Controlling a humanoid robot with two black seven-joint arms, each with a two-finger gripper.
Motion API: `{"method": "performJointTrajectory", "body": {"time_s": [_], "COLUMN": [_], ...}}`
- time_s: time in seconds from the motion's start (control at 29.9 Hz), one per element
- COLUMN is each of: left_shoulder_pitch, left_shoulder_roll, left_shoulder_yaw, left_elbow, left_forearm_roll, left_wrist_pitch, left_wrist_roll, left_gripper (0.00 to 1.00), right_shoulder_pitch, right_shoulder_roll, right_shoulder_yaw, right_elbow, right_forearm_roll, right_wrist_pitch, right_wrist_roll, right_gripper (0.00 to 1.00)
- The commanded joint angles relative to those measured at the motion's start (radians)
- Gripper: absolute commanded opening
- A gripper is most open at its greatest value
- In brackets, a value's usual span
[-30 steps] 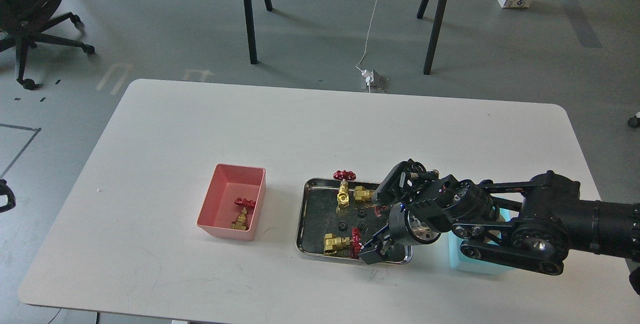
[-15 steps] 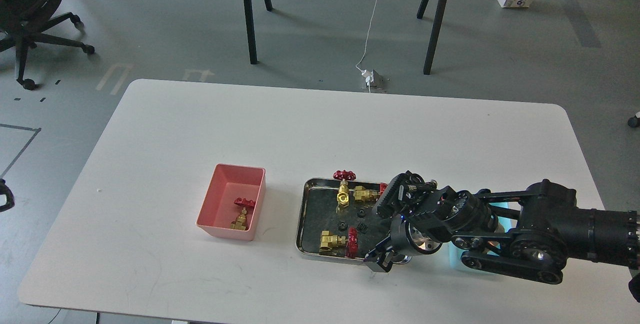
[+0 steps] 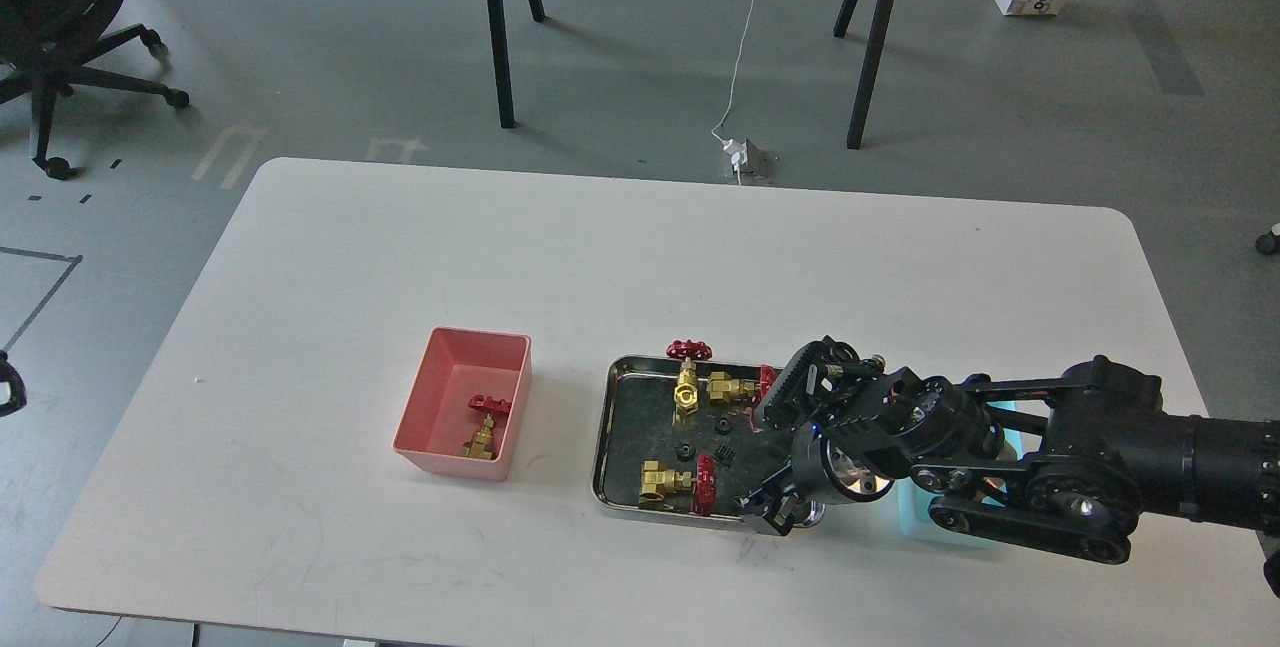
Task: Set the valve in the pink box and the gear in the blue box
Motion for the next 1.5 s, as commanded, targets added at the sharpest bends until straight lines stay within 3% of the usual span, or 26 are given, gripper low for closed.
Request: {"method": "performJointTrajectory", "body": {"time_s": [0.0,0.17,0.4,0.67,0.94,1.07,1.27,1.47], "left_shoulder_pitch": [0.000,-0.006,-0.014,-0.020,-0.019,-0.019,-0.020,-0.026], "left_shoulder_roll": [0.003,0.006,0.009,0.009,0.007,0.003,-0.002,-0.002], "left_shoulder_yaw": [0.000,0.000,0.000,0.000,0.000,0.000,0.000,0.000], "left_elbow": [0.000,0.000,0.000,0.011,0.014,0.014,0.014,0.014], "left_forearm_roll": [0.001,0.001,0.001,0.001,0.001,0.001,0.001,0.001], "left_wrist_pitch": [-0.001,-0.001,-0.001,-0.001,-0.001,-0.001,-0.001,-0.001], "left_wrist_roll": [0.000,0.000,0.000,0.000,0.002,0.002,0.000,-0.001], "left_gripper": [0.99,0.99,0.99,0.99,0.99,0.99,0.99,0.99], "right_shoulder_pitch": [-0.003,-0.012,-0.012,-0.013,0.016,0.031,0.011,-0.088], "right_shoulder_roll": [-0.001,-0.001,-0.002,-0.011,-0.069,-0.207,-0.519,-0.582], "right_shoulder_yaw": [-0.002,-0.002,0.000,0.003,0.112,0.195,0.221,0.221], "right_elbow": [0.002,0.004,0.016,0.043,0.085,0.158,0.292,0.324], "right_forearm_roll": [0.000,0.000,0.005,0.011,0.043,0.103,0.207,0.209], "right_wrist_pitch": [0.000,0.000,0.000,0.000,0.000,0.000,0.000,0.000], "right_wrist_roll": [-0.009,-0.037,-0.066,-0.098,-0.107,-0.107,-0.106,-0.107], "right_gripper": [0.65,0.55,0.27,0.10,0.07,0.07,0.08,0.08]}}
